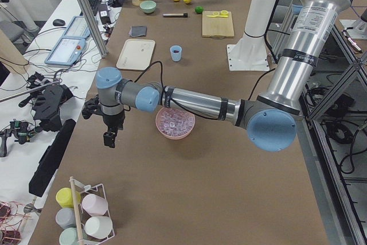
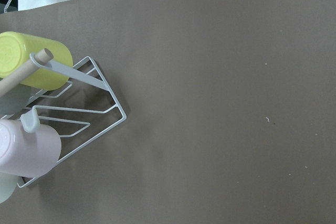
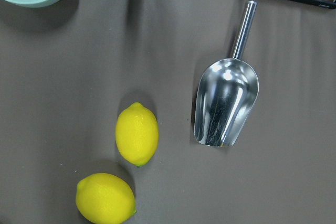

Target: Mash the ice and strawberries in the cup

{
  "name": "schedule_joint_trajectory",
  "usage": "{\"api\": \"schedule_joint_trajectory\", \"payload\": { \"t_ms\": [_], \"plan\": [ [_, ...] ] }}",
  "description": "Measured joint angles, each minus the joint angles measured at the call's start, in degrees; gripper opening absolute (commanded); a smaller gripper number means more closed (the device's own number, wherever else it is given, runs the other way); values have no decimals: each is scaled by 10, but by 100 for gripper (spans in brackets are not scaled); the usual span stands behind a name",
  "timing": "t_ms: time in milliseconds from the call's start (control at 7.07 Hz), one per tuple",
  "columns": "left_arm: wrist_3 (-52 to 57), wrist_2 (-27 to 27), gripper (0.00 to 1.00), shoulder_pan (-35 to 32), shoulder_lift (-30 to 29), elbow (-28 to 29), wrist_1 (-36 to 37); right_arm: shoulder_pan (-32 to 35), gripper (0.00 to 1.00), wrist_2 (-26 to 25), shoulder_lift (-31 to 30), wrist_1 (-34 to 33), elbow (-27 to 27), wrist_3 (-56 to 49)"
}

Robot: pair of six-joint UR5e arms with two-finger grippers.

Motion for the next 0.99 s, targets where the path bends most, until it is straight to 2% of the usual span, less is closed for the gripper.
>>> {"api": "schedule_joint_trajectory", "payload": {
  "t_ms": [989],
  "plan": [
    [0, -2, 98, 0, 5, -4, -8, -63, 100, 13, 74, 3, -71, 7]
  ]
}}
